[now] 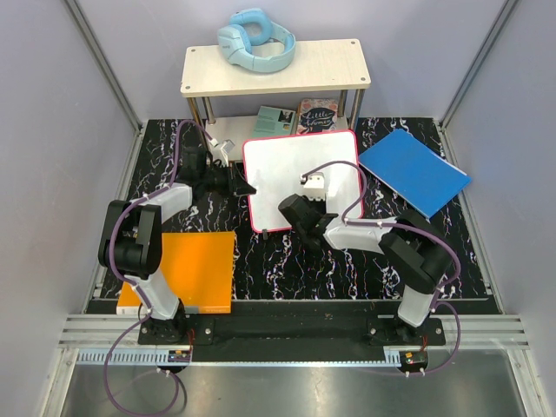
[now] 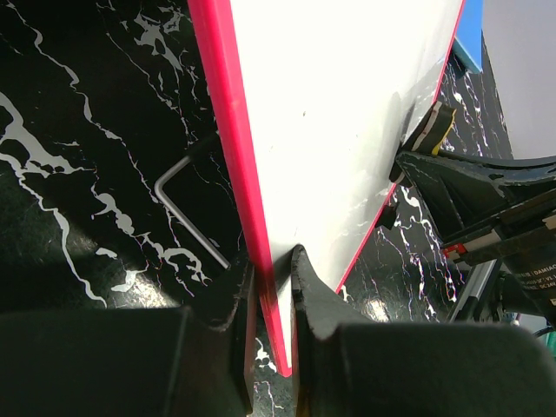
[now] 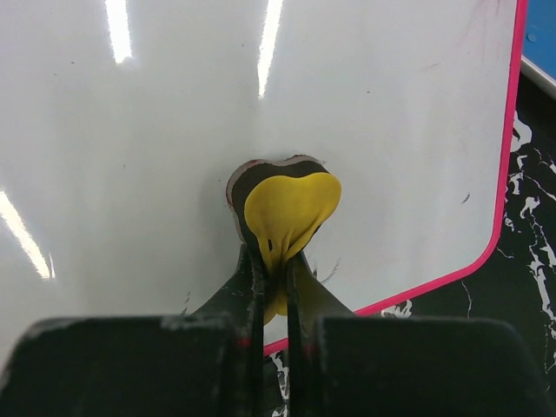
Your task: Erase the whiteboard
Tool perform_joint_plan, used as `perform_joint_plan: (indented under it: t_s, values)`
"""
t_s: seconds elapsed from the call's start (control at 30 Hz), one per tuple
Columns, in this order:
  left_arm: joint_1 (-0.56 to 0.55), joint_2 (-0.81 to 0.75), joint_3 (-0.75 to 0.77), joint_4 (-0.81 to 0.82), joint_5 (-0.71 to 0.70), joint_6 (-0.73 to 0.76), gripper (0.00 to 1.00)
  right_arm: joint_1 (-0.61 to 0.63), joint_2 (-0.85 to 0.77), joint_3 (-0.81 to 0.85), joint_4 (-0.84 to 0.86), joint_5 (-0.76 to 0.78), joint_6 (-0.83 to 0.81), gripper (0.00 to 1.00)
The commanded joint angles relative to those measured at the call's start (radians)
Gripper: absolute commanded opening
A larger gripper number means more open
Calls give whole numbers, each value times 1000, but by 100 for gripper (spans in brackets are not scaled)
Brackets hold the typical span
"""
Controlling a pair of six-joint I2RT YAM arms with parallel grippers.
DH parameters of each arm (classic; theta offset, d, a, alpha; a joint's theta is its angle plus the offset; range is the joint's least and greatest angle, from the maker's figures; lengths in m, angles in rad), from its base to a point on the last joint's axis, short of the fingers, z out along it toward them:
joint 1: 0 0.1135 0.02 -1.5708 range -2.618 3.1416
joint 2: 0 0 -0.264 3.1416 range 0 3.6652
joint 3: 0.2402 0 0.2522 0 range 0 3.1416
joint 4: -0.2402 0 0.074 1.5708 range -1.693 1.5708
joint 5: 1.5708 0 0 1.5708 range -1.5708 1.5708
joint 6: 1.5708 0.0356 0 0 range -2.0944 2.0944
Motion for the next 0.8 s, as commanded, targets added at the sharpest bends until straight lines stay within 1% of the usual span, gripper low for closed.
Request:
perform_joint_plan:
  t_s: [0.0,0.37,0.77]
  values:
    - [4,9,21,9,-125,90,0,-28,62,-72,-46,-89,75,0]
    - [4,12,22,9,-123,88,0,-51,19,-143,-94,-112,165,0]
    - [2,13,24,9,-122,88,0,-68,-20,-173,-143,-97,212,0]
